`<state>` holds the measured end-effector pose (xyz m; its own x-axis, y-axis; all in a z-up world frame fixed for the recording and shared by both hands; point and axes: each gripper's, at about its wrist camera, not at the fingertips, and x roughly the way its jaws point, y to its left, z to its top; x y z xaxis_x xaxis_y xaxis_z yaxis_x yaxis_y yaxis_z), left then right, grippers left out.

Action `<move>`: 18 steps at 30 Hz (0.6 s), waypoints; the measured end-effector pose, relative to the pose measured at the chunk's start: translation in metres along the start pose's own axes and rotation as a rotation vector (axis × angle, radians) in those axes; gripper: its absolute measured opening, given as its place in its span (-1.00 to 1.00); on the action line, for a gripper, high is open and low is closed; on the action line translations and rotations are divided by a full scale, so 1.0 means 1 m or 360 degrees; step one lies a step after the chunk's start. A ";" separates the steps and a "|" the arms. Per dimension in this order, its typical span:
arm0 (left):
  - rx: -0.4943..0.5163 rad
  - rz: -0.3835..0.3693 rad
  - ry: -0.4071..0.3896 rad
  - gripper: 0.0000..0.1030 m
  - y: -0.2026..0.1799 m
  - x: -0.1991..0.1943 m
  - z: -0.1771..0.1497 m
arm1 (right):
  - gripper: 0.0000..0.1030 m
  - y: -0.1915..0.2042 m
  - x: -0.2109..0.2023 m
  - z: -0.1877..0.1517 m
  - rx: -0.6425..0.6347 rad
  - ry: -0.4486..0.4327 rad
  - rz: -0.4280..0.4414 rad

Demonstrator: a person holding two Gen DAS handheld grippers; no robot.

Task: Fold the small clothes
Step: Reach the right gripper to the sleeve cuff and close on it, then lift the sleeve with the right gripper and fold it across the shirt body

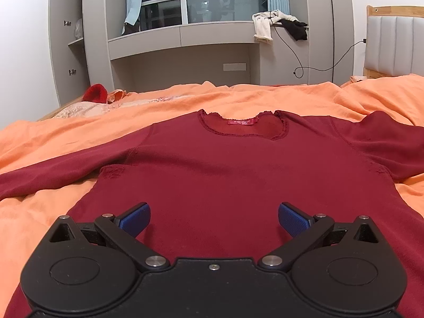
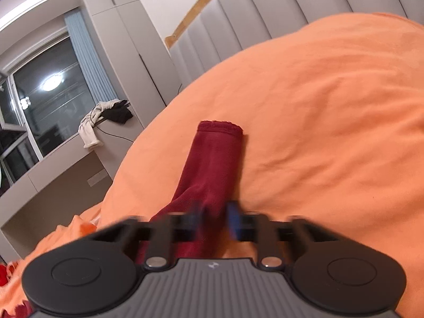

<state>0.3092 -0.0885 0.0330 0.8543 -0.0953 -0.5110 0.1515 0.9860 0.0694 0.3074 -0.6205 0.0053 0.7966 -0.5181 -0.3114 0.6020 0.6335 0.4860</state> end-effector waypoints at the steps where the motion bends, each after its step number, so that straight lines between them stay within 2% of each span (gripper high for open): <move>1: 0.0002 0.0001 -0.0006 0.99 0.000 -0.001 0.001 | -0.87 0.000 0.000 0.002 0.0011 -0.0010 0.0012; 6: -0.0017 0.0049 -0.0034 0.99 0.007 -0.009 0.005 | -0.90 0.021 -0.017 0.010 -0.0088 -0.0116 0.0125; 10: -0.0068 0.0067 -0.0046 0.99 0.015 -0.016 0.012 | -0.91 0.055 -0.041 0.014 -0.0229 -0.0197 0.0235; 15: -0.0116 0.0107 -0.0095 0.99 0.026 -0.023 0.019 | -0.91 0.127 -0.071 0.011 -0.0613 -0.0309 0.0334; 18: -0.0179 0.0123 -0.0115 0.99 0.039 -0.029 0.023 | -0.91 0.175 -0.095 -0.002 -0.0845 -0.0374 0.0392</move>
<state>0.3020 -0.0502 0.0703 0.8954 -0.0240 -0.4446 0.0305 0.9995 0.0076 0.3366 -0.4595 0.1183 0.9185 -0.3947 -0.0250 0.3953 0.9181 0.0303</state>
